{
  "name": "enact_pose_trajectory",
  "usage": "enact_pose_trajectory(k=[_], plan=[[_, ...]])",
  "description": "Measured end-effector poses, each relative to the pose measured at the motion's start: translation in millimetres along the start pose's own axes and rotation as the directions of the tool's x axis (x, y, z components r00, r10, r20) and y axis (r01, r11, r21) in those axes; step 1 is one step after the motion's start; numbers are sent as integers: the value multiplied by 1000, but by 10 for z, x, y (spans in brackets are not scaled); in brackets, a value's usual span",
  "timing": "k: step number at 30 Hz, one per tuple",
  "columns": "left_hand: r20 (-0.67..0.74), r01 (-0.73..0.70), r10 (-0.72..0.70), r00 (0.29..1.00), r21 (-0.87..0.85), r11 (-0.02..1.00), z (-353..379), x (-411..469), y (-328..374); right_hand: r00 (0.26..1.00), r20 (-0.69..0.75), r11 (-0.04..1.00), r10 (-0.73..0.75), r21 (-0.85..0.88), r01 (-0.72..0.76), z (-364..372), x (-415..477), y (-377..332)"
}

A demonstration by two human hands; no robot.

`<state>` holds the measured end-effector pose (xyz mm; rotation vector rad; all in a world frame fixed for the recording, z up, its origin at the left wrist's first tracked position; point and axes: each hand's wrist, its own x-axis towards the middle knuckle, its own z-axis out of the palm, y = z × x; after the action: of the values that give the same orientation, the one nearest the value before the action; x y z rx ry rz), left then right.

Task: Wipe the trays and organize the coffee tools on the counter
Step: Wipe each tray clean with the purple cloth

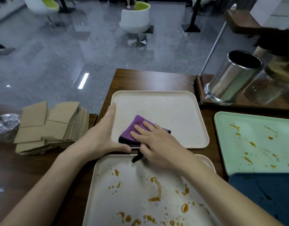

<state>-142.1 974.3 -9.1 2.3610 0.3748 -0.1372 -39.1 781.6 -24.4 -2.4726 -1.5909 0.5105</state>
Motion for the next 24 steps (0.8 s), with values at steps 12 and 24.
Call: enact_pose_trajectory(k=[12,24], plan=[[-33,74,-74,997,-2,997,51,5,-90,993,-115,992,-13,-127,-1,-22,994,43],[57,85,-99,993,215,973,32,55,-80,936,-336,978,105,-135,-158,41,1334,-61]])
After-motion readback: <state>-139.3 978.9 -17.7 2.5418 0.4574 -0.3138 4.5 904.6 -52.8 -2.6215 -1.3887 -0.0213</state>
